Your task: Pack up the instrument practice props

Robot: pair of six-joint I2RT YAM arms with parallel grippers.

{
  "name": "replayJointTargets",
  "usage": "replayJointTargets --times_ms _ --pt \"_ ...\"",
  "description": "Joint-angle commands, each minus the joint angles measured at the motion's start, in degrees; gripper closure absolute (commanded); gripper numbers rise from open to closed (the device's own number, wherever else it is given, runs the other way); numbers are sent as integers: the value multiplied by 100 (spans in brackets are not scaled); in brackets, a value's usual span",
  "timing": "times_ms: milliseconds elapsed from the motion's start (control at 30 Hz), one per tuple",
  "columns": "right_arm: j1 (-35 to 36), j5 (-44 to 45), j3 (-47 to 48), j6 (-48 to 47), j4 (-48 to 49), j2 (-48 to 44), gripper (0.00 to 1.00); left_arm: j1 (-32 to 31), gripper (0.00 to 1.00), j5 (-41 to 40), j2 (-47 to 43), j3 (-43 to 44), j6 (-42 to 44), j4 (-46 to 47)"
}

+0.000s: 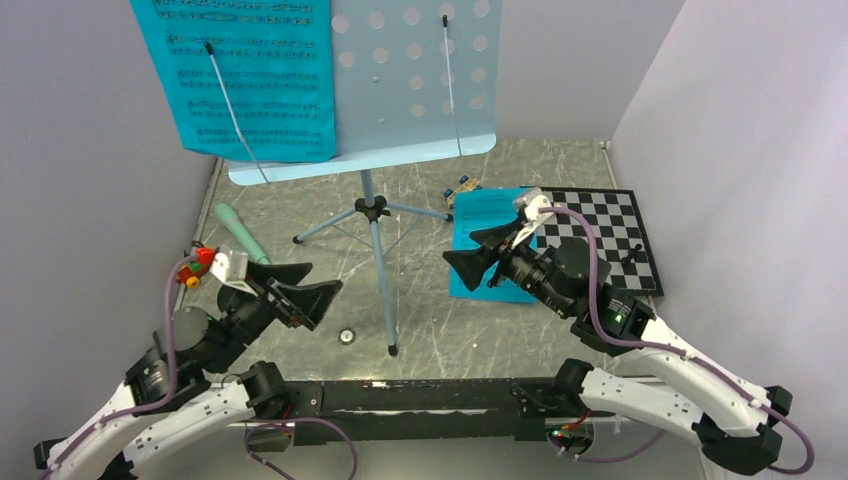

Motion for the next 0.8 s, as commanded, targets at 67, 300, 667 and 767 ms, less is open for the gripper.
replayJointTargets --times_ms 67,300,667,767 --pt "1207 538 653 -1081 463 584 26 -27 2 -538 -393 445 332 -836" --pt "2276 1441 1333 -1742 936 1434 23 -27 1 -1101 -770 1005 698 -998" --pt "2281 1498 3454 -1640 1520 3021 17 -27 2 -704 632 2719 1942 24" --pt "2281 1763 3848 -1547 1575 3312 14 -28 1 -730 776 2944 2147 514"
